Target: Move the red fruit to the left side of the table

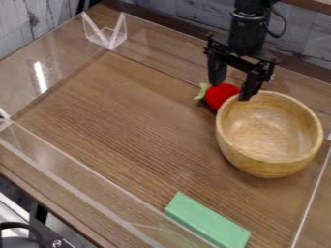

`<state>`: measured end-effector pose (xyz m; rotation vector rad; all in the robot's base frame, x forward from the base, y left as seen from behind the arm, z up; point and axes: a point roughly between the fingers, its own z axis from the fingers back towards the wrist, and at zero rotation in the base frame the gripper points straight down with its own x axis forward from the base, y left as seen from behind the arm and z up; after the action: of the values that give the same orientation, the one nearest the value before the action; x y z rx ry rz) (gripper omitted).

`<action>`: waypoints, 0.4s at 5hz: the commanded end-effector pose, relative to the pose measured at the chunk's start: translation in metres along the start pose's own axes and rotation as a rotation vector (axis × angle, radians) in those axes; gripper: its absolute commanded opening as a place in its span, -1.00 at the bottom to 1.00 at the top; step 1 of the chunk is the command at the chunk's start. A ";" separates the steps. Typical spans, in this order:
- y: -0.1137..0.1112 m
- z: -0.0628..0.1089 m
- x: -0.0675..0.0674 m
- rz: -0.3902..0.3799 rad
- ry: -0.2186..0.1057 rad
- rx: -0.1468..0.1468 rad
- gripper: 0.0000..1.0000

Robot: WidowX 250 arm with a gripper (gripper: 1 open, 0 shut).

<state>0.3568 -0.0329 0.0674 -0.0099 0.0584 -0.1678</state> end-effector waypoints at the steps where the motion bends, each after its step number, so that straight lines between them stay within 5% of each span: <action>1: 0.013 -0.002 0.012 -0.014 -0.056 0.009 1.00; 2: 0.017 -0.021 0.015 -0.035 -0.054 0.009 -1.00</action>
<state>0.3675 -0.0270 0.0385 -0.0114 0.0410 -0.2191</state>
